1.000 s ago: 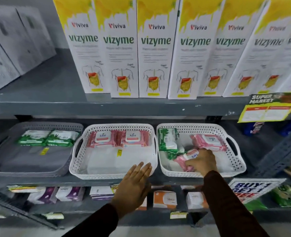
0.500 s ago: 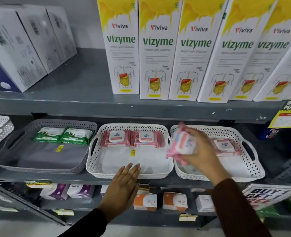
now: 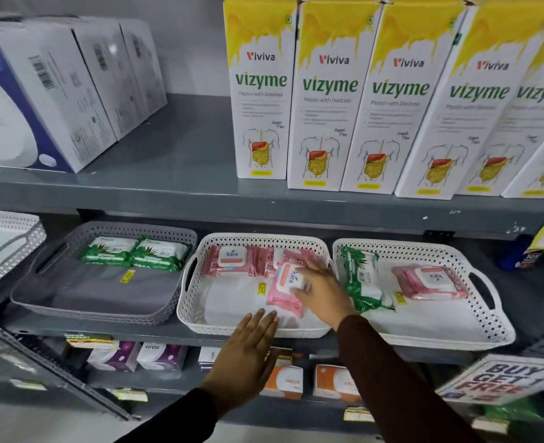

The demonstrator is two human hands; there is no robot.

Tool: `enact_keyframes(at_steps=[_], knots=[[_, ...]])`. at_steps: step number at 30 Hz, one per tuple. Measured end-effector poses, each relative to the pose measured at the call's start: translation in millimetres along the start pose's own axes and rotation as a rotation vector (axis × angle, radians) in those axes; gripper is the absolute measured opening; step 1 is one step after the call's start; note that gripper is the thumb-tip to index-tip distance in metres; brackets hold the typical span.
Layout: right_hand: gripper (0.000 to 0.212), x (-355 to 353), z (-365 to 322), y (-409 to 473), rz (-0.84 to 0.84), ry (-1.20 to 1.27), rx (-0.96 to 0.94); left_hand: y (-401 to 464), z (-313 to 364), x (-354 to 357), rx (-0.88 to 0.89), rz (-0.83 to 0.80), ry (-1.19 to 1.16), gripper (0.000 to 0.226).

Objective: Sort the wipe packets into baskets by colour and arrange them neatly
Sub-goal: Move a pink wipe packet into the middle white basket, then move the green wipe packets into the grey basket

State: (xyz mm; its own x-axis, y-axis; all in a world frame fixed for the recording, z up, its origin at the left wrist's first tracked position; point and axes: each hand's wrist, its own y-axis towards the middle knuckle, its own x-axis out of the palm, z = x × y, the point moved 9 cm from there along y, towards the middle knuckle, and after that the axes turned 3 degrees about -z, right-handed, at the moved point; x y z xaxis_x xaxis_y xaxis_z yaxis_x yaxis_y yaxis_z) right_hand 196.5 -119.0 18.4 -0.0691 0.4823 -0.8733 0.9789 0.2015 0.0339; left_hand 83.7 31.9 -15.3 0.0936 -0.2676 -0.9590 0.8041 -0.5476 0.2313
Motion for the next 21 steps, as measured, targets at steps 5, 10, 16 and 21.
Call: enact_keyframes(at_steps=[5,10,16,21], knots=[[0.027,-61,70,-31,0.475,-0.024,0.311,18,28,9,0.035,-0.006,0.010,0.053],[0.057,-49,111,-29,0.195,-0.019,0.544,35,54,15,0.049,-0.019,0.060,0.055],[0.071,-48,123,-32,0.335,0.098,0.515,38,60,15,0.035,-0.022,0.050,0.054],[0.062,-50,124,-40,0.446,0.207,0.468,32,53,13,0.015,-0.028,0.056,0.054]])
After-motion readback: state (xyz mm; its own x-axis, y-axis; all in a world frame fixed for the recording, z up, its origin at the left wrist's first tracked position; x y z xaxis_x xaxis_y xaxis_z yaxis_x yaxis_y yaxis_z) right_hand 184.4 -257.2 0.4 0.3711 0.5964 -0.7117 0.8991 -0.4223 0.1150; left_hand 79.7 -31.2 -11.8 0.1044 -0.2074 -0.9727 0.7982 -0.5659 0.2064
